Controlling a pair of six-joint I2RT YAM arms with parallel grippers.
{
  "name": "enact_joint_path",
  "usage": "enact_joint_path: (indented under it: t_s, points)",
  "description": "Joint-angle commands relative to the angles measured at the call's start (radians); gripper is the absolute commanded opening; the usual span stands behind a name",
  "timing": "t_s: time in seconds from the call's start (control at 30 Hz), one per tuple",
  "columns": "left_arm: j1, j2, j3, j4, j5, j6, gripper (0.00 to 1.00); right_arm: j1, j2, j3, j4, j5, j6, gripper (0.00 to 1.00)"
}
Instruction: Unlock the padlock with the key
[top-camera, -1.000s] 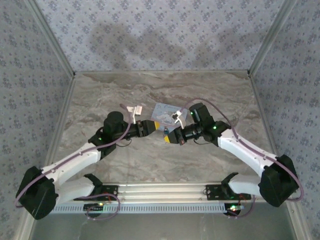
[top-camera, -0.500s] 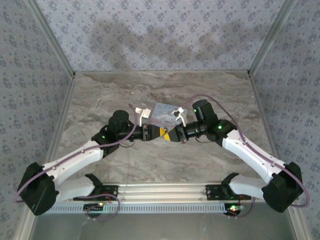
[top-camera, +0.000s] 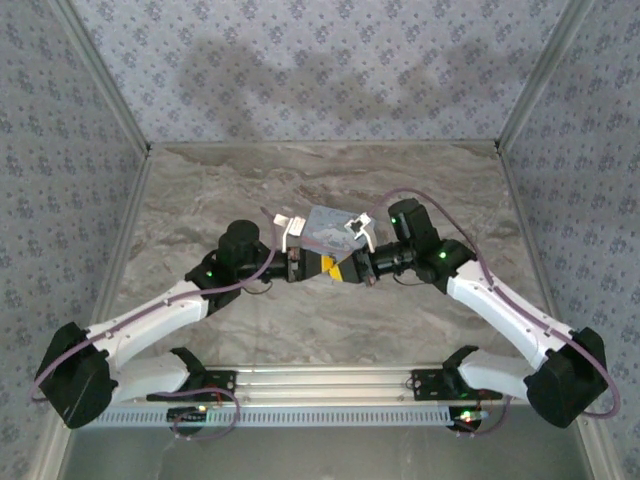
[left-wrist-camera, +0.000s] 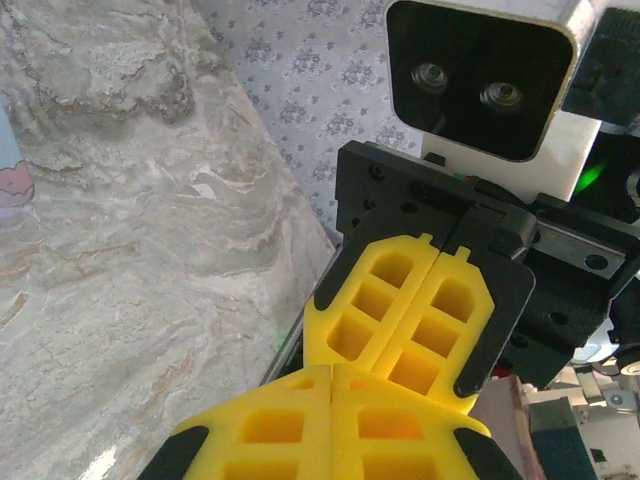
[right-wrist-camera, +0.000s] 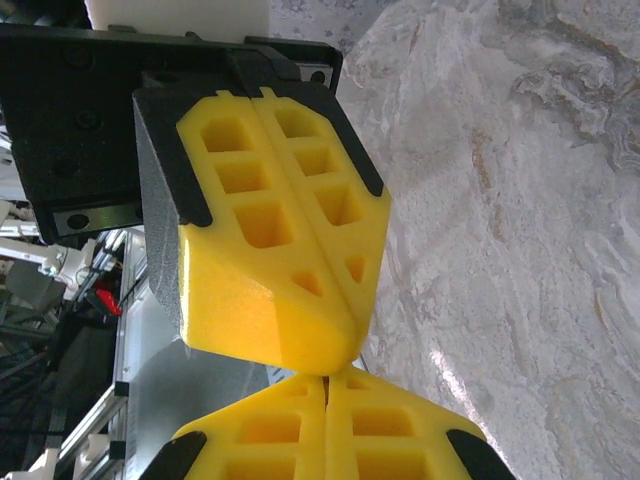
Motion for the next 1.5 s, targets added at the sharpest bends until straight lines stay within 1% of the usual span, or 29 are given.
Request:
enact_joint_path:
  t_s: [0.0,0.07,0.1,0.13,0.17,0.27,0.37,0.4,0.5,0.7,0.9,1.0,1.13,1.2,1.33,1.47]
  points:
    - [-0.01,-0.008,0.016,0.032,-0.051,-0.015,0.0,-0.028,-0.046,-0.013,0.058,-0.006,0.055,0.09]
    - [-0.009,-0.014,0.002,0.046,-0.113,-0.032,0.0,-0.049,-0.081,-0.049,0.115,0.047,0.11,0.27]
    - [-0.009,-0.016,0.002,0.042,-0.137,-0.038,0.0,-0.054,-0.102,-0.073,0.153,0.076,0.138,0.34]
    - [-0.008,-0.018,0.002,0.044,-0.161,-0.042,0.0,-0.054,-0.126,-0.101,0.199,0.111,0.168,0.4]
    - [-0.007,-0.019,0.003,0.052,-0.178,-0.048,0.0,-0.05,-0.15,-0.127,0.242,0.149,0.195,0.43]
    - [-0.008,-0.014,0.005,0.084,-0.215,-0.072,0.0,-0.02,-0.222,-0.208,0.361,0.311,0.272,0.43]
    - [-0.009,-0.012,0.0,0.13,-0.238,-0.103,0.0,-0.003,-0.291,-0.294,0.514,0.433,0.33,0.45]
    - [-0.009,-0.01,0.002,0.135,-0.244,-0.111,0.0,0.002,-0.302,-0.312,0.553,0.454,0.372,0.46]
    - [-0.015,-0.012,-0.003,0.159,-0.266,-0.13,0.0,0.026,-0.304,-0.351,0.665,0.483,0.416,0.47]
    - [-0.026,-0.017,-0.016,0.202,-0.299,-0.164,0.0,0.092,-0.264,-0.353,0.755,0.542,0.416,0.51]
    - [-0.033,-0.014,-0.026,0.252,-0.318,-0.195,0.0,0.122,-0.211,-0.337,0.797,0.557,0.411,0.49]
    - [-0.034,-0.018,-0.029,0.259,-0.325,-0.199,0.0,0.128,-0.201,-0.339,0.814,0.554,0.416,0.43]
    - [-0.035,-0.019,-0.038,0.28,-0.33,-0.213,0.0,0.132,-0.187,-0.334,0.838,0.541,0.424,0.44]
    - [-0.035,-0.021,-0.039,0.283,-0.332,-0.213,0.0,0.137,-0.174,-0.33,0.851,0.538,0.428,0.4]
    - [-0.034,-0.025,-0.047,0.302,-0.337,-0.22,0.0,0.14,-0.147,-0.33,0.875,0.531,0.441,0.39]
    - [-0.035,-0.034,-0.059,0.309,-0.35,-0.225,0.0,0.142,-0.136,-0.335,0.905,0.536,0.452,0.31]
